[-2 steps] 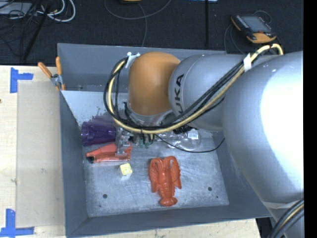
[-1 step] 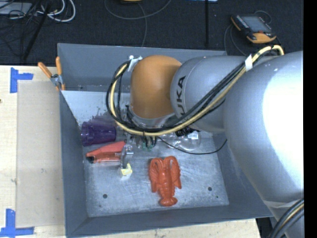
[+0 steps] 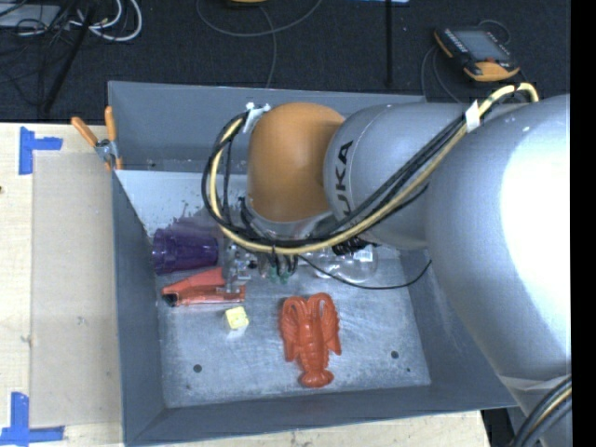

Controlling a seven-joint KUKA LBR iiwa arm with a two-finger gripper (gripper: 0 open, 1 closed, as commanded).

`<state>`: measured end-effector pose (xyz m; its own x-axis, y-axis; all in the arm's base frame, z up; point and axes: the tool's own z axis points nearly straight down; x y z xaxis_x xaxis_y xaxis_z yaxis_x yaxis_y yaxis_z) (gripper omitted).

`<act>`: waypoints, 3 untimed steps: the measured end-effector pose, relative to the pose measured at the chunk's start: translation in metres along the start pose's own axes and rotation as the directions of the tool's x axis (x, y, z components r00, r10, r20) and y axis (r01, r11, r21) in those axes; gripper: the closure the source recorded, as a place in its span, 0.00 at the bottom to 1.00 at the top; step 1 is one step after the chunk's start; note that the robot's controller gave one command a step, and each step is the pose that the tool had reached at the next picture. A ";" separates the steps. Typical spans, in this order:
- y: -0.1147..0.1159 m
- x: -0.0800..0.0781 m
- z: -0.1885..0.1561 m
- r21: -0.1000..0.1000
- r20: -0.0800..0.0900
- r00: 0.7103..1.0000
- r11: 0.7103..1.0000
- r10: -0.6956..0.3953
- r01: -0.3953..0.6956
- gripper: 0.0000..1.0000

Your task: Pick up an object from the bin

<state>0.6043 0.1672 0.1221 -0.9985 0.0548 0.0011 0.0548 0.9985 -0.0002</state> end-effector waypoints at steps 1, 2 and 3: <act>0.000 0.000 0.000 0.000 0.000 1.000 1.000 0.000 0.000 1.00; 0.001 -0.002 0.000 -0.001 0.001 1.000 1.000 0.002 -0.002 1.00; -0.001 0.004 -0.002 -0.001 -0.001 1.000 1.000 0.003 -0.003 1.00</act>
Offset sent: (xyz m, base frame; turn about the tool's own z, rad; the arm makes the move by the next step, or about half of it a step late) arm 0.0030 0.0010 -0.0003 0.0068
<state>0.6004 0.1664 0.1240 -0.9983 0.0578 0.0018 0.0578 0.9983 0.0004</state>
